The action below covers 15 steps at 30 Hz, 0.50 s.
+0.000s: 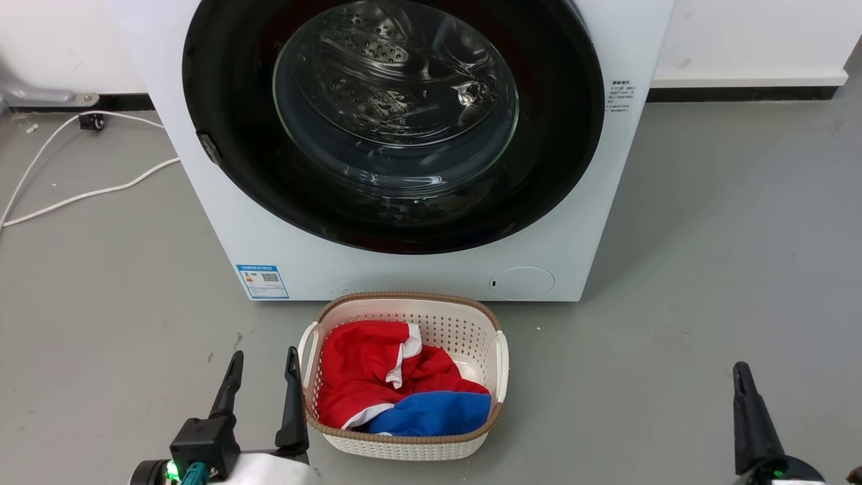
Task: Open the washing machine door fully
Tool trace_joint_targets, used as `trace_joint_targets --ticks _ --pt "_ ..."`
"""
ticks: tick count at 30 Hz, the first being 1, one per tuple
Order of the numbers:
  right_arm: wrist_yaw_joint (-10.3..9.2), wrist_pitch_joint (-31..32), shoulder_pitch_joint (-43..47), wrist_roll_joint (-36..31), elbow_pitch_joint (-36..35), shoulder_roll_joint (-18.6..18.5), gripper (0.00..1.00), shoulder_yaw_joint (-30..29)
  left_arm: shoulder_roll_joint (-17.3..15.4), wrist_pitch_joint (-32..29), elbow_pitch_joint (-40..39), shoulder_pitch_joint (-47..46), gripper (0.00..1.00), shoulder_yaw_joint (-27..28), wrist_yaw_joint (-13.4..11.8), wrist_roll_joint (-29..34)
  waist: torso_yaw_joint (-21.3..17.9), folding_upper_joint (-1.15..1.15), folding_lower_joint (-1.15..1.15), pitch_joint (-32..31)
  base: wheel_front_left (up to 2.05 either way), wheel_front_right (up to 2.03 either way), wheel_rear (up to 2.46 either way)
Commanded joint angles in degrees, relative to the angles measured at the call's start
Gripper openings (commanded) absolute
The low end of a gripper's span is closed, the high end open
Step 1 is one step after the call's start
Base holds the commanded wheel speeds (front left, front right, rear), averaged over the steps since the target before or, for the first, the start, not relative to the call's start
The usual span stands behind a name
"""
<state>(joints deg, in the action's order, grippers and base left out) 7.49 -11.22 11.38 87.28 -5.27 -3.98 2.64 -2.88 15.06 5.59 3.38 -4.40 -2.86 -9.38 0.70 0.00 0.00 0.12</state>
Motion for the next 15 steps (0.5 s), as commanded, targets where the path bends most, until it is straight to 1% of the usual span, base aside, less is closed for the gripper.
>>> trace_joint_targets --ticks 1,5,10,15 --pt "0.0 1.79 1.04 2.97 -0.8 -0.66 0.0 -0.59 0.01 0.18 -0.07 0.37 1.0 0.21 -0.07 0.03 0.06 0.0 0.0 0.02 0.0 0.0 0.0" --pt "0.0 6.26 2.08 8.94 -2.4 -0.71 0.0 -3.01 0.01 0.17 -0.26 0.44 1.0 0.34 -0.03 0.31 0.19 0.0 0.0 0.09 0.0 0.0 0.0" --pt "0.01 10.45 2.61 10.98 -2.83 -0.36 0.0 -5.37 0.01 0.17 -0.38 0.39 1.0 0.39 0.02 0.8 0.44 0.0 0.0 0.32 0.0 0.0 0.0" --pt "0.01 12.59 1.56 10.59 -2.5 0.25 0.0 -7.0 0.01 0.17 -0.69 -0.47 1.0 0.48 -0.32 1.32 0.94 0.0 0.0 1.02 0.0 0.0 0.0"
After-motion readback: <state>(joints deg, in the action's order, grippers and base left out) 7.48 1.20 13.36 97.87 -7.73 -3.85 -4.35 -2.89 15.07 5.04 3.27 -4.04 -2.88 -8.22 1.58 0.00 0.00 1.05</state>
